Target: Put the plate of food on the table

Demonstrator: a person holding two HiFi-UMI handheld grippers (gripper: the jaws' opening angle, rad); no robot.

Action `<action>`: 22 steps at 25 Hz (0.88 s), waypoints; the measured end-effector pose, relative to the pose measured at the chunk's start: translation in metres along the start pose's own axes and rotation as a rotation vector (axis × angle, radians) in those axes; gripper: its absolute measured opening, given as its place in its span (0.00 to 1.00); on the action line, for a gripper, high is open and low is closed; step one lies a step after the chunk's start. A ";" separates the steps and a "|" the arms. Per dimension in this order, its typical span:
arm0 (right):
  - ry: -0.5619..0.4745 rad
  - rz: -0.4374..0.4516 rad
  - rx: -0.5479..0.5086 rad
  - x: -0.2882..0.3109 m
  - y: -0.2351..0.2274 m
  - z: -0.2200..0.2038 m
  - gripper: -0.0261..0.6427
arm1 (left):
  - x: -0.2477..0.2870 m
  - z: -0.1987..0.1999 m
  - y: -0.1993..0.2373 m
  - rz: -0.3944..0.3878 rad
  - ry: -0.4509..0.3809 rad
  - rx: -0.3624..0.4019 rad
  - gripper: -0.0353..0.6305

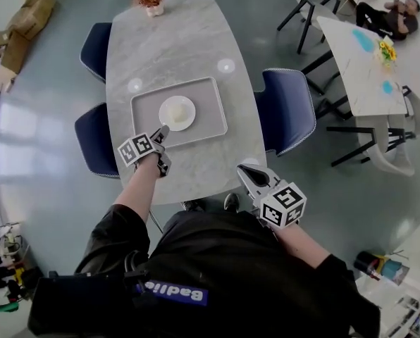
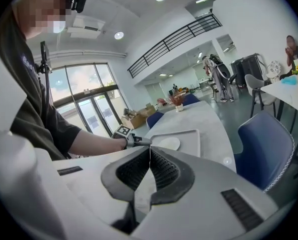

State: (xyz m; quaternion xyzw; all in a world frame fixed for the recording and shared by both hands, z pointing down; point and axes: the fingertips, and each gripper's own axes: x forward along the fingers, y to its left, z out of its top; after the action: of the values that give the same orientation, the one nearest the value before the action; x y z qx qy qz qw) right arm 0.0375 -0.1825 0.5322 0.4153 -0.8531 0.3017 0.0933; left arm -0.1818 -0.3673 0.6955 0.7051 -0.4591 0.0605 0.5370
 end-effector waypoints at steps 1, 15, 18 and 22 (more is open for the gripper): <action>-0.004 0.015 0.002 0.001 0.003 0.003 0.06 | -0.010 -0.002 -0.011 -0.031 -0.015 0.047 0.25; -0.012 0.158 -0.115 0.009 0.042 0.020 0.06 | -0.150 -0.079 -0.197 -0.398 -0.210 0.702 0.07; -0.017 0.177 -0.154 0.009 0.055 0.023 0.06 | -0.174 -0.093 -0.232 -0.489 -0.189 0.729 0.07; -0.047 0.193 -0.206 0.006 0.066 0.025 0.06 | -0.193 -0.112 -0.258 -0.555 -0.163 0.769 0.07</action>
State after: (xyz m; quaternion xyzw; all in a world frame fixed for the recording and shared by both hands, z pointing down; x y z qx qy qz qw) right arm -0.0145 -0.1694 0.4856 0.3268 -0.9174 0.2104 0.0859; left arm -0.0623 -0.1637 0.4494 0.9510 -0.2383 0.0249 0.1952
